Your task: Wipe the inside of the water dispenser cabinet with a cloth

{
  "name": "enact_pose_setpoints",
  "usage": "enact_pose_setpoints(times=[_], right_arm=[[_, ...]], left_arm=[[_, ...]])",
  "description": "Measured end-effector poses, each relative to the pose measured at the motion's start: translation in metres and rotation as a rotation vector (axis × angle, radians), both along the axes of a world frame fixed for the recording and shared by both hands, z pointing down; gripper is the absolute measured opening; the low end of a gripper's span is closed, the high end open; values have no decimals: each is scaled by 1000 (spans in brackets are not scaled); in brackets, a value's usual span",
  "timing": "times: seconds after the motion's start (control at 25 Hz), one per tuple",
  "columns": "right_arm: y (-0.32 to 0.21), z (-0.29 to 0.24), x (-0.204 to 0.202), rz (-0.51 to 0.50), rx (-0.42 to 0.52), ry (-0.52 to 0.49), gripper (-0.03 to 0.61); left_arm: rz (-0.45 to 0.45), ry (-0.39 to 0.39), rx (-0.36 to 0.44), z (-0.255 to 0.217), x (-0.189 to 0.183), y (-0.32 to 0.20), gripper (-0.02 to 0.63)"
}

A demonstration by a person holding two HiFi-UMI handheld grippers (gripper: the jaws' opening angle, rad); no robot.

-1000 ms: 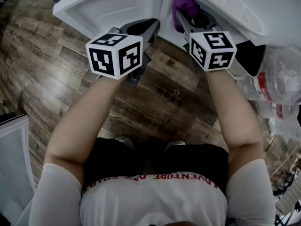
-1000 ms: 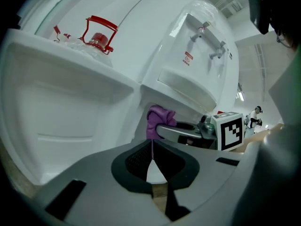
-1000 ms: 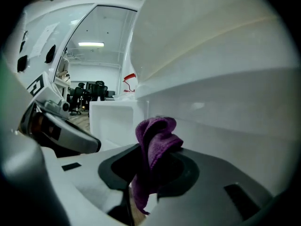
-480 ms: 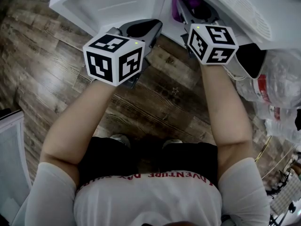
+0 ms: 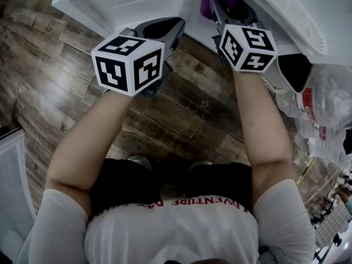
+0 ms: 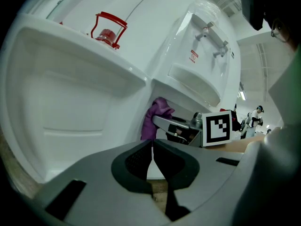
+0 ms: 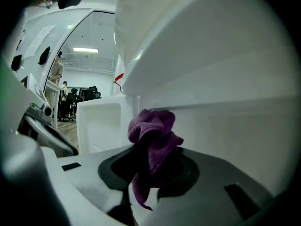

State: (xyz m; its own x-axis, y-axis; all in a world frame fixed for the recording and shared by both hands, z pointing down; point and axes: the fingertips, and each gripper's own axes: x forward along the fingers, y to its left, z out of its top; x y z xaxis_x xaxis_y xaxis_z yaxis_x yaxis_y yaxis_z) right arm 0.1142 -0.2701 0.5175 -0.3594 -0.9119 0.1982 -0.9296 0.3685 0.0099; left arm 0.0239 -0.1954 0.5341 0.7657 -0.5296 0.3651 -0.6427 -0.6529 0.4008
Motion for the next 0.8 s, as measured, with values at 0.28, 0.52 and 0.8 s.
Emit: enact_pose_setpoints(times=[0.28,0.52,0.8], right_arm=[[-3,27,0,8,-24,33,107],[-2,65,4,34,-100,38,110],[-1,120,3,64,-249,-32,110]], left_arm=[[-10,11,-18,6,-5,-4,34],[-16,8,-21,8,-8,-3,34],[-19,-8,-22,12,-12,-3,34]])
